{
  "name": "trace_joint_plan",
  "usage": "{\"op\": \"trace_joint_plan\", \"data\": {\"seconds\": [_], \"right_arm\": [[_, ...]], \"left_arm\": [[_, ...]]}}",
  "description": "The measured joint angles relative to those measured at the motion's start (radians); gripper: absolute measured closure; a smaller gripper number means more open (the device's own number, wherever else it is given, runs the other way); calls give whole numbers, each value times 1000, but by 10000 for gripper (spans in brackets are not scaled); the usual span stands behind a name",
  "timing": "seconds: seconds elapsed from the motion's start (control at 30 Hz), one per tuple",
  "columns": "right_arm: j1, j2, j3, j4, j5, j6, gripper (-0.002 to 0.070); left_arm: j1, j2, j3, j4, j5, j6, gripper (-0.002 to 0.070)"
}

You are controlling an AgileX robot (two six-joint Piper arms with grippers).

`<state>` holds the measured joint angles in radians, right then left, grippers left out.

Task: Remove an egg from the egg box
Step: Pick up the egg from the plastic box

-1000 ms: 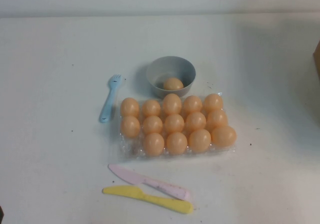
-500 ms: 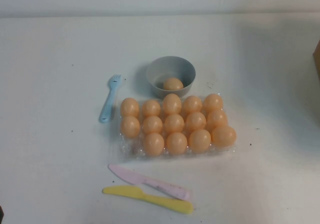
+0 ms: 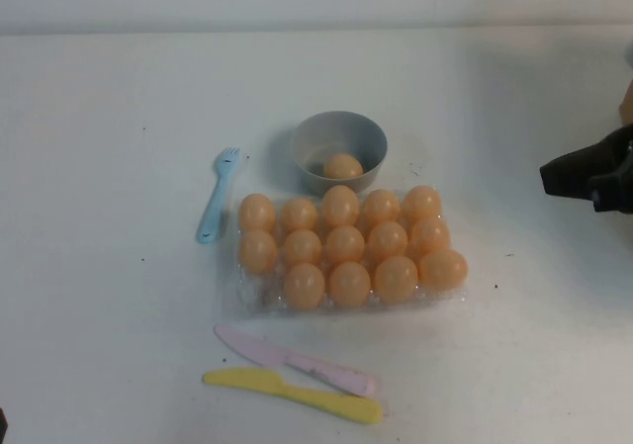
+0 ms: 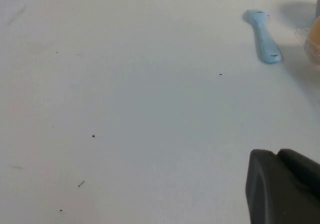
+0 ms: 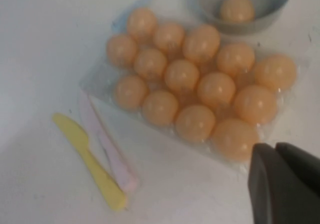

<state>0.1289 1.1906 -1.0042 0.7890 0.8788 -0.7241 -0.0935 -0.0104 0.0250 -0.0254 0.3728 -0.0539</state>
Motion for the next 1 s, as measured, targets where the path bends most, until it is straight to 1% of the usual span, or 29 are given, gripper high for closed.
{"op": "trace_joint_plan", "data": {"seconds": [0.13, 0.27, 0.33, 0.4, 0.5, 0.6, 0.67, 0.73, 0.77, 0.83, 1.0], "right_arm": [[50, 159, -164, -233, 128, 145, 694], [135, 274, -268, -462, 172, 310, 694], [168, 326, -302, -539, 179, 352, 691], [192, 363, -330, -570, 190, 370, 669], [225, 424, -373, -585, 207, 374, 554], [256, 469, -386, -587, 209, 356, 365], [278, 498, -387, -587, 209, 299, 232], [295, 521, -387, -589, 209, 244, 157], [304, 530, -387, -589, 209, 220, 135], [307, 539, -387, -582, 204, 186, 112], [307, 549, -387, -566, 158, 133, 98]], "left_arm": [[0, 0, 0, 0, 0, 0, 678], [0, 0, 0, 0, 0, 0, 678], [0, 0, 0, 0, 0, 0, 678], [0, 0, 0, 0, 0, 0, 678], [0, 0, 0, 0, 0, 0, 678], [0, 0, 0, 0, 0, 0, 678], [0, 0, 0, 0, 0, 0, 678], [0, 0, 0, 0, 0, 0, 678], [0, 0, 0, 0, 0, 0, 678], [0, 0, 0, 0, 0, 0, 678], [0, 0, 0, 0, 0, 0, 678]]}}
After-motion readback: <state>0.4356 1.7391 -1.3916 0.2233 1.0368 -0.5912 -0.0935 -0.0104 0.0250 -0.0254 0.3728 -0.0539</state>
